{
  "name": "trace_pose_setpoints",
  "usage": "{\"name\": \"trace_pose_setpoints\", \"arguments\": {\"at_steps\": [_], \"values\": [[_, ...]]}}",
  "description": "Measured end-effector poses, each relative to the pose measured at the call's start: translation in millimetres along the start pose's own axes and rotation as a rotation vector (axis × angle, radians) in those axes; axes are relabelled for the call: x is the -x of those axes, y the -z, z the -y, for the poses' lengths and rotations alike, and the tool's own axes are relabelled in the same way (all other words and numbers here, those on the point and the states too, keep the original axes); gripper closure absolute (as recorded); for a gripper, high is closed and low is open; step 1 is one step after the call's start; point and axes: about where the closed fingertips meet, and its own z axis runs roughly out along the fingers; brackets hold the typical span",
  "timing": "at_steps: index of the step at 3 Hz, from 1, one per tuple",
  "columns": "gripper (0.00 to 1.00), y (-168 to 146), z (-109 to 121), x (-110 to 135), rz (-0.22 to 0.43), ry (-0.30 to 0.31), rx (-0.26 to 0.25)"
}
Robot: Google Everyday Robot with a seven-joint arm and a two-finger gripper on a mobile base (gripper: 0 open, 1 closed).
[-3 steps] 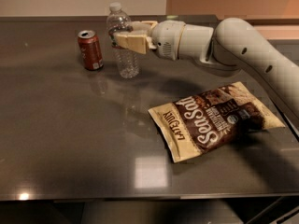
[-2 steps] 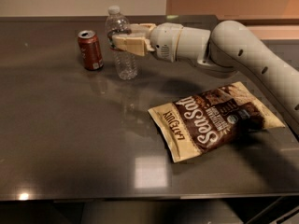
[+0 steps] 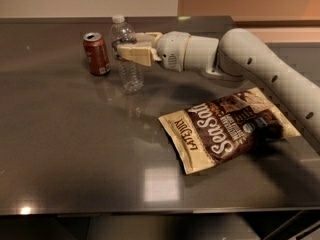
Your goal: Place water bottle upright
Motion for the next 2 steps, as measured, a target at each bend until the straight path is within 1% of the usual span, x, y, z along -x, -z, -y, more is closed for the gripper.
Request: {"name": "trace_pose_setpoints", "arguments": {"at_steps": [1,2], "values": [[0.82,-2.7,-2.3,-4.4,0.028,-0.007,0.015],[0.59,-2.8,-4.7,-9.5,0.062,-0.009,0.03]]}}
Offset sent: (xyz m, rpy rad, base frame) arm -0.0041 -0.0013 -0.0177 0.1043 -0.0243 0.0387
